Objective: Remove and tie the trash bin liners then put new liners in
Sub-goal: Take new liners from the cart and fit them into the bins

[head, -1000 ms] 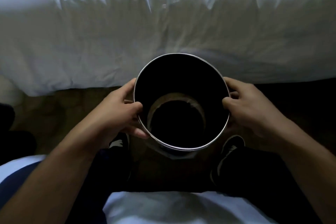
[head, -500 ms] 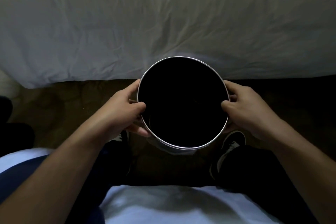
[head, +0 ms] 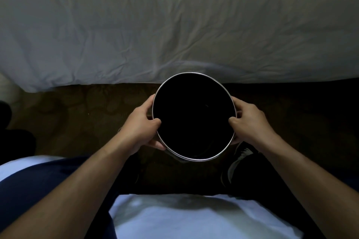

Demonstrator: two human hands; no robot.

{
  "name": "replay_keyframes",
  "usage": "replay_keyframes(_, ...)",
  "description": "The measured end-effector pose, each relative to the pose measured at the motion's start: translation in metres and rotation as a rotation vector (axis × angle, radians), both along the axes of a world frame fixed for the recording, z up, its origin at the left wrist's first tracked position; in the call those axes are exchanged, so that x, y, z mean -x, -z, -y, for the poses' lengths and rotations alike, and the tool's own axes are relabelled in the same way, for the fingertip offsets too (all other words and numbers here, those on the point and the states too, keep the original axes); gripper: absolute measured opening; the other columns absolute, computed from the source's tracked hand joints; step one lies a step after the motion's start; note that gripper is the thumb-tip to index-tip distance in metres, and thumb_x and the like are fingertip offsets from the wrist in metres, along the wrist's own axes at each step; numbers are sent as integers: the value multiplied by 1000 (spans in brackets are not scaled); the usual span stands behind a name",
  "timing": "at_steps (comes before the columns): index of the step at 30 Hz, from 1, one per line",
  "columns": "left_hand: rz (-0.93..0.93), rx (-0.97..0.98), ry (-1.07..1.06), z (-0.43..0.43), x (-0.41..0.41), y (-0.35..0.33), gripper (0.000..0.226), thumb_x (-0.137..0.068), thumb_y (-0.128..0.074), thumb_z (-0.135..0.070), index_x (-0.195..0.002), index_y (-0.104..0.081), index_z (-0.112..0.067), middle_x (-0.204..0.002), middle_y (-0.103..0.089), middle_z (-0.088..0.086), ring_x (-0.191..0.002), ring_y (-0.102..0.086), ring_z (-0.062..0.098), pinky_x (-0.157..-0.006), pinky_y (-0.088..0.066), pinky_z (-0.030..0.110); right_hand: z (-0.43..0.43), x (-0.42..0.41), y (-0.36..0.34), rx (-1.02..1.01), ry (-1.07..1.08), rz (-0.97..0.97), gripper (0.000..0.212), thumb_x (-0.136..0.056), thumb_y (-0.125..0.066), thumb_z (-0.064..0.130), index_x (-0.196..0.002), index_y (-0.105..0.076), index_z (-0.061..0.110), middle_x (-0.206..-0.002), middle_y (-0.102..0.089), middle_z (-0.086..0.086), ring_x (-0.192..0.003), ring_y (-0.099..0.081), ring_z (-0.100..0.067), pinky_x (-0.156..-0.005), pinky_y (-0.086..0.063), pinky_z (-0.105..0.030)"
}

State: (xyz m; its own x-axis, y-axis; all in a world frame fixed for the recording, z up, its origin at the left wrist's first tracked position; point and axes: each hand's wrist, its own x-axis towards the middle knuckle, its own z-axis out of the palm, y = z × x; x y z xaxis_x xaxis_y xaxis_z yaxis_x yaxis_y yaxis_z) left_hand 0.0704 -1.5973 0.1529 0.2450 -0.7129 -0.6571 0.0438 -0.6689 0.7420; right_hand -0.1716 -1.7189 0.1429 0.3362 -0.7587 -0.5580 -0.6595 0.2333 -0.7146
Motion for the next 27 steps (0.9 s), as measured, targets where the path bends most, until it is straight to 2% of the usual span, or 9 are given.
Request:
replay_keyframes(5,-29,-39,-38,-5,7,18,80,-99,-50,1,-147,-28,-59,-131,-58,6,-83,-76,27,-61,-63,45,-2,3,14,-53,-16,-12,73,-98,-53,-1,-145,-41,53,-110,-61,9,-83,-75,-21,-62,-64,-38)
replay_keyframes(8,-28,-79,-53,-7,9,29,81,-100,-48,1,-147,-25,-61,-137,-51,2,-83,-76,25,-65,-63,46,-2,1,25,-69,-31,-30,73,-98,-54,0,-147,-39,52,-110,-58,10,-86,-74,-23,-64,-65,-41)
replay_keyframes(12,-19,-104,-67,-6,7,49,79,-100,-49,-3,-142,-26,-65,-138,-53,0,-86,-76,24,-67,-63,49,0,-3,44,-111,-34,-59,76,-98,-55,2,-152,-31,49,-116,-54,10,-88,-73,-22,-66,-65,-41)
replay_keyframes(15,-37,-123,-70,-4,5,66,80,-100,-51,-4,-147,-23,-62,-145,-49,4,-87,-76,26,-67,-63,50,0,-2,60,-128,-36,-64,74,-98,-55,3,-150,-33,51,-106,-55,13,-88,-74,-22,-66,-65,-40)
replay_keyframes(18,-49,-143,-83,-1,5,78,81,-100,-50,-1,-148,-22,-60,-153,-40,4,-94,-74,30,-67,-63,50,0,-3,76,-146,-6,-62,74,-98,-53,2,-149,-34,53,-117,-55,9,-92,-73,-25,-66,-65,-43)
replay_keyframes(23,-79,-169,-96,2,6,98,81,-100,-49,0,-151,-20,-56,-156,-37,6,-103,-70,31,-71,-63,53,-1,-5,105,-142,18,-101,71,-98,-52,5,-151,-33,50,-133,-53,0,-100,-69,-30,-65,-65,-44)
replay_keyframes(27,-67,-198,-131,5,9,112,78,-101,-48,-2,-150,-20,-56,-158,-35,5,-114,-64,35,-72,-62,56,2,-7,124,-143,18,-135,70,-98,-51,6,-149,-35,51,-138,-55,-9,-102,-68,-34,-65,-64,-49)
